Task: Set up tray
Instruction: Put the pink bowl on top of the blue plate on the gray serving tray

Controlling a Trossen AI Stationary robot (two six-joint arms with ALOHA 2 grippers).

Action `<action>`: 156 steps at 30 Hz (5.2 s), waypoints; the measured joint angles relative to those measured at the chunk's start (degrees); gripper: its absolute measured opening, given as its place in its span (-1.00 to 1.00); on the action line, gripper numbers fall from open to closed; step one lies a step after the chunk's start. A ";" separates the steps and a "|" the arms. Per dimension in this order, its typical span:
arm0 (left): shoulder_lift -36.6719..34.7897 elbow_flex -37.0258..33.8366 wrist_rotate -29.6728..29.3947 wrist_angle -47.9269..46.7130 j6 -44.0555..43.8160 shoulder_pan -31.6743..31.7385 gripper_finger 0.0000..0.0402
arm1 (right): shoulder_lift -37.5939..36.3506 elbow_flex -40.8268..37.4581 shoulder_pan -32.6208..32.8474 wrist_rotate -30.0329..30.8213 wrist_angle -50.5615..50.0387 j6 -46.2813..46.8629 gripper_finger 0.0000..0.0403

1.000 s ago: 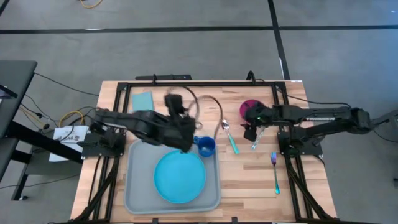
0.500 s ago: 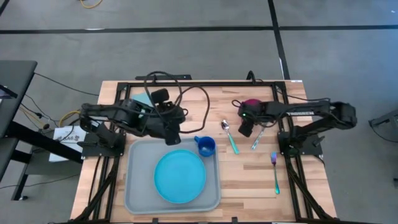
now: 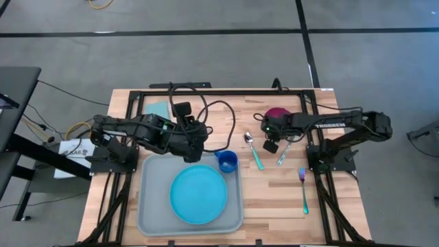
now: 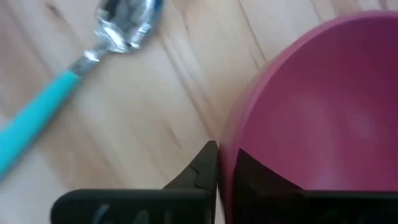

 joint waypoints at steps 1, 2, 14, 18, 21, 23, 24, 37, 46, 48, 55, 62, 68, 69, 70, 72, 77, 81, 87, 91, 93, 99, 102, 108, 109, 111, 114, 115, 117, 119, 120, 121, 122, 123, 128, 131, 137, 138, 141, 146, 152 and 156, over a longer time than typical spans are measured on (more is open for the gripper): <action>0.00 0.00 -0.68 0.00 0.00 0.00 -0.33 | -0.93 0.22 1.10 -0.10 -0.18 0.00 -0.94; -0.08 0.00 -1.46 0.00 0.01 0.00 -0.33 | -1.84 0.66 2.32 -0.16 -0.28 0.01 -0.95; -0.28 0.00 -16.56 -0.02 -1.67 1.95 -0.33 | -4.76 15.71 25.45 8.74 14.34 -13.30 -0.98; -0.86 0.00 -20.43 -0.01 -6.49 3.67 -0.33 | -0.81 17.90 31.22 1.52 25.24 -24.03 -0.99; -1.39 0.04 -20.44 -0.02 -7.43 5.54 -0.33 | 3.96 20.26 34.55 2.42 31.13 -27.89 -0.99; -1.49 0.04 -19.88 0.00 -7.50 6.81 -0.33 | 7.74 22.98 35.41 3.18 31.26 -30.74 -0.99; -1.51 0.04 -19.52 0.00 -7.48 7.49 -0.33 | 9.92 24.70 35.62 3.10 31.22 -31.69 -0.99; -1.51 0.04 -13.13 -0.02 -8.86 13.97 -0.33 | 36.13 55.83 35.69 -15.14 3.89 -42.04 -0.99; -1.51 0.04 -8.82 -0.02 -11.76 13.40 -0.33 | 48.22 66.35 36.92 -15.18 -9.05 -48.38 -0.98; -1.51 0.03 -8.20 0.00 -12.58 13.13 -0.33 | 49.58 67.10 37.18 -14.91 -9.91 -48.58 -0.99; -1.32 0.02 -8.05 -0.01 -17.56 12.23 -0.33 | 51.80 67.06 38.39 -12.77 -8.06 -50.40 -0.97; -1.05 0.00 -6.02 -0.09 -18.23 11.00 -0.33 | 53.54 67.14 38.35 -11.50 -6.29 -54.80 -0.94; -1.07 0.00 -6.04 -0.01 -19.31 10.27 -0.33 | 53.41 67.26 38.11 -11.00 -4.17 -55.15 -0.73; -1.07 0.00 -5.97 -0.04 -19.37 10.17 -0.33 | 53.41 67.26 38.08 -10.65 -4.12 -55.14 -0.69; -1.07 0.00 -5.99 -0.02 -19.41 10.10 -0.33 | 53.41 67.26 37.97 -10.52 -4.15 -55.15 -0.66; -1.07 0.00 -5.99 -0.02 -19.39 10.14 -0.33 | 53.41 67.26 37.89 -10.37 -4.00 -55.15 -0.60; -1.07 0.00 -6.10 -0.02 -18.52 10.16 -0.33 | 53.41 67.22 37.37 -7.82 -3.61 -55.15 -0.47; -1.07 0.00 -6.10 -0.02 -16.37 10.16 -0.33 | 53.39 68.37 36.75 -5.55 -3.76 -55.15 -0.42; -1.07 0.00 -6.08 -0.02 -15.31 10.16 -0.33 | 53.30 70.92 35.88 -5.46 -6.29 -50.52 -0.41; -1.07 0.00 -6.08 -0.02 -13.94 10.16 -0.33 | 53.26 72.62 35.91 -5.81 -12.47 -46.49 -0.41; -1.07 0.00 -6.07 -0.02 -13.94 10.16 -0.33 | 53.26 72.63 35.75 -5.87 -15.56 -44.88 -0.41; -1.07 0.00 -3.78 -0.02 -13.12 10.16 -0.33 | 52.75 72.66 35.38 -5.91 -30.86 -33.73 -0.41; -1.07 0.00 0.11 -0.02 -11.56 10.16 -0.34 | 51.63 72.63 35.52 -5.78 -38.65 -27.99 -0.42; -1.07 0.00 3.48 0.00 -9.55 8.54 -0.59 | 45.90 72.66 35.63 -1.68 -41.89 -18.82 -0.57; -1.07 0.00 3.54 -0.01 -9.58 8.06 -0.66 | 44.46 72.66 35.68 -0.03 -42.11 -17.37 -0.61; -1.07 0.00 3.55 -0.02 -10.06 6.82 -0.81 | 40.87 72.66 36.07 5.10 -43.17 -13.71 -0.72; -1.07 0.00 5.11 -0.02 -10.41 4.27 -0.97 | 35.15 72.68 37.45 14.76 -47.33 -7.92 -0.91; -1.07 0.00 5.60 -0.02 -10.99 3.27 -0.97 | 33.21 72.66 38.01 17.44 -49.49 -5.56 -0.95; -1.07 0.00 5.66 -0.02 -12.68 0.95 -0.97 | 28.53 71.39 38.78 22.27 -49.43 -1.13 -0.97; -1.07 -0.06 5.63 0.01 -13.68 -1.80 -0.99 | 22.85 68.08 39.47 25.19 -49.39 1.18 -0.95; -1.15 -0.59 5.51 0.16 -14.35 -3.37 -0.99 | 19.75 66.06 39.62 26.04 -48.87 1.84 -0.96; -1.18 -1.40 5.32 0.03 -14.97 -4.90 -1.00 | 16.80 63.55 39.64 26.74 -48.80 2.78 -0.97; -1.18 -2.46 5.07 0.03 -15.66 -6.41 -0.99 | 13.75 60.61 39.75 27.28 -48.86 3.94 -0.99; -1.18 -3.89 4.72 0.09 -16.20 -8.12 -0.99 | 10.65 57.36 39.89 27.53 -48.03 4.96 -0.99; -1.25 -15.25 2.66 2.08 -18.34 -16.04 -1.00 | -6.17 36.85 40.00 28.02 -32.86 5.83 -0.99; -1.03 -25.34 2.81 8.80 -20.47 -19.28 -1.00 | -15.40 22.14 40.86 27.97 -18.01 2.66 -0.99; -1.03 -41.54 6.72 29.30 -23.65 -20.51 -1.00 | -27.41 -1.92 41.72 27.88 9.29 -4.77 -0.99; -1.03 -43.55 7.70 32.65 -23.65 -19.89 -1.00 | -28.36 -4.38 41.64 27.88 12.22 -6.17 -0.99; -1.03 -47.39 11.45 40.82 -23.95 -17.79 -1.00 | -29.87 -8.69 41.65 27.44 18.29 -7.79 -0.99; -1.05 -48.93 16.89 43.32 -27.78 -14.54 -1.00 | -29.86 -9.20 41.65 27.13 20.15 -11.61 -1.00; -1.07 -52.87 20.42 45.84 -32.21 -13.46 -1.00 | -29.89 -9.07 41.65 27.11 20.10 -12.12 -1.00; -1.07 -56.42 20.45 52.73 -33.06 -13.68 -1.00 | -29.89 -9.07 41.63 27.11 20.15 -12.57 -0.99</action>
